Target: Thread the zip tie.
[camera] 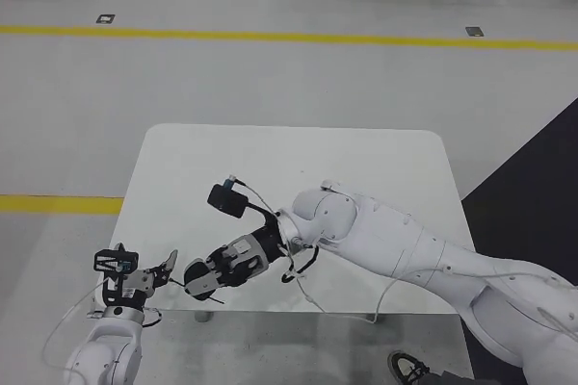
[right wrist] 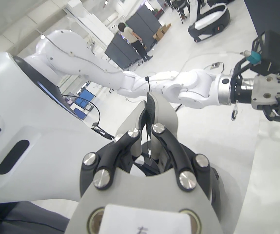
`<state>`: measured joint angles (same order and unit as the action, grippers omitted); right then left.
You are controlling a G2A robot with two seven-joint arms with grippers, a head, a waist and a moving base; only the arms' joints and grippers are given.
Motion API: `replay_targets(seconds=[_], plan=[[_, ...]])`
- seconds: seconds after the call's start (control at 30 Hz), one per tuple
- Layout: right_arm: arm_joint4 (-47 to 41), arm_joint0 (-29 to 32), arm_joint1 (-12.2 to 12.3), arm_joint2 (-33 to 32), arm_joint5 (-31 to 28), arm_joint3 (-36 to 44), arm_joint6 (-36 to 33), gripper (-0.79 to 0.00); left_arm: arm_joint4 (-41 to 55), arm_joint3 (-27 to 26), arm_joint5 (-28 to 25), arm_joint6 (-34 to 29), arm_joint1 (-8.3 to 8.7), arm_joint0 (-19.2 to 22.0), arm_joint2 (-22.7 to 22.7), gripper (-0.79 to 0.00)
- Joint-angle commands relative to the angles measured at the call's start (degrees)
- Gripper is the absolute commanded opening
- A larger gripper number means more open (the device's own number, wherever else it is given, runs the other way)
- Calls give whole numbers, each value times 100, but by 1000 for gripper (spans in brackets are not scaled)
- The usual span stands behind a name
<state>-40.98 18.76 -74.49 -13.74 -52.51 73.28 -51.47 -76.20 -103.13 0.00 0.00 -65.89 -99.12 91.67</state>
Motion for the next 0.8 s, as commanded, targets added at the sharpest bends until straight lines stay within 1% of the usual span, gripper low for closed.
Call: replay_targets(seconds=[0.0, 0.1, 0.17, 0.23, 0.3, 0.4, 0.47, 0.53, 0.77], plan=[[-371, 164, 123, -191, -52, 167, 22, -785, 0, 0, 0, 0, 0, 0, 0, 0], [-890, 479, 412, -522, -13, 584, -19, -785, 0, 0, 0, 0, 0, 0, 0, 0], [-1362, 775, 615, -728, 163, 1004, -195, -785, 0, 0, 0, 0, 0, 0, 0, 0], [-1969, 1084, 776, -963, 506, 1365, -538, -785, 0, 0, 0, 0, 0, 0, 0, 0], [-2625, 1401, 874, -1246, 1019, 1659, -1052, -785, 0, 0, 0, 0, 0, 0, 0, 0], [-3559, 1925, 898, -1908, 1781, 1830, -1815, -785, 0, 0, 0, 0, 0, 0, 0, 0], [-4009, 2289, 836, -2359, 2296, 1878, -2329, -785, 0, 0, 0, 0, 0, 0, 0, 0], [-4492, 2617, 720, -2747, 2784, 1791, -2817, -785, 0, 0, 0, 0, 0, 0, 0, 0], [-4492, 2617, 720, -2747, 2784, 1791, -2817, -785, 0, 0, 0, 0, 0, 0, 0, 0]])
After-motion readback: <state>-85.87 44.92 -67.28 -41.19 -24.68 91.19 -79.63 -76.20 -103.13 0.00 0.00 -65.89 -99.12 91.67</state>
